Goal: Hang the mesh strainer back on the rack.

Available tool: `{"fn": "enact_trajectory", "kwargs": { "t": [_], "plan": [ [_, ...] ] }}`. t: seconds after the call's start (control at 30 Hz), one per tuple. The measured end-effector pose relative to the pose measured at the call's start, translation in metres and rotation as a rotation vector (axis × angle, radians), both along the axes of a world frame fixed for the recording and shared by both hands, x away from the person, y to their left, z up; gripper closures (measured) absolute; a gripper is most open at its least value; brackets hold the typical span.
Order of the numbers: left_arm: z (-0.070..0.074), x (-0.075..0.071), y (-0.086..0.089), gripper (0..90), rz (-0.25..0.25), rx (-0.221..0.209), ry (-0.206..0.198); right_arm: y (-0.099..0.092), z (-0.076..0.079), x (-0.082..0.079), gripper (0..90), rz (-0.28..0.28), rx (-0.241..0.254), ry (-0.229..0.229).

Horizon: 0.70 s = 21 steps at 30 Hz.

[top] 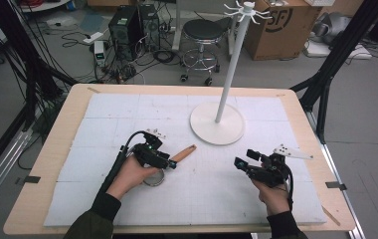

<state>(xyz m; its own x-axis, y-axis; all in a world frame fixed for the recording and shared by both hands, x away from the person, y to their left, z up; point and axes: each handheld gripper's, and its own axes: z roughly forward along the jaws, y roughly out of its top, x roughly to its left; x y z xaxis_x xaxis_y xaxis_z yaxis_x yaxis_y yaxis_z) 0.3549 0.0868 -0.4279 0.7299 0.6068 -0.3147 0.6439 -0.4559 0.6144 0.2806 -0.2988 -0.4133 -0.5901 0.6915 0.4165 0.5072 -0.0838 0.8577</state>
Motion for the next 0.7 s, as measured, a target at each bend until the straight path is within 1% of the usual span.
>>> {"fn": "enact_trajectory", "kwargs": {
  "t": [0.1, 0.17, 0.2, 0.27, 0.33, 0.4, 0.47, 0.53, 0.63, 0.7],
  "plan": [
    [-0.002, 0.0, 0.0, 54.7, 0.009, 0.002, 0.005, -0.001, 0.0, 0.0, 20.0, 0.001, 0.001, 0.0],
    [-0.004, -0.001, -0.001, 52.8, 0.022, -0.024, 0.016, -0.001, 0.0, 0.0, 20.0, -0.002, -0.001, -0.007],
    [-0.005, -0.001, -0.001, 51.7, 0.027, -0.03, 0.015, -0.001, 0.0, 0.0, 20.0, -0.002, 0.0, -0.006],
    [-0.009, -0.003, -0.001, 50.3, 0.038, -0.026, 0.014, -0.001, 0.0, 0.0, 20.0, -0.003, 0.002, -0.003],
    [-0.012, -0.004, -0.001, 49.4, 0.052, -0.033, 0.014, -0.001, 0.0, 0.0, 20.0, -0.004, 0.0, -0.003],
    [-0.013, -0.005, 0.001, 50.0, 0.065, -0.056, 0.008, -0.001, 0.0, 0.0, 20.0, -0.004, 0.0, -0.007],
    [-0.014, -0.007, 0.003, 51.1, 0.068, -0.06, -0.004, -0.001, 0.0, 0.0, 20.0, -0.005, 0.0, -0.004],
    [-0.015, -0.008, 0.004, 51.2, 0.072, -0.067, -0.008, -0.001, -0.001, 0.0, 20.0, -0.002, -0.002, -0.003],
    [-0.015, -0.009, 0.003, 51.5, 0.07, -0.056, -0.019, 0.0, -0.001, 0.0, 20.0, -0.003, 0.0, 0.006],
    [-0.015, -0.011, 0.002, 51.6, 0.076, -0.052, -0.028, 0.0, -0.001, 0.0, 20.0, 0.0, -0.005, 0.003]
  ]
}}
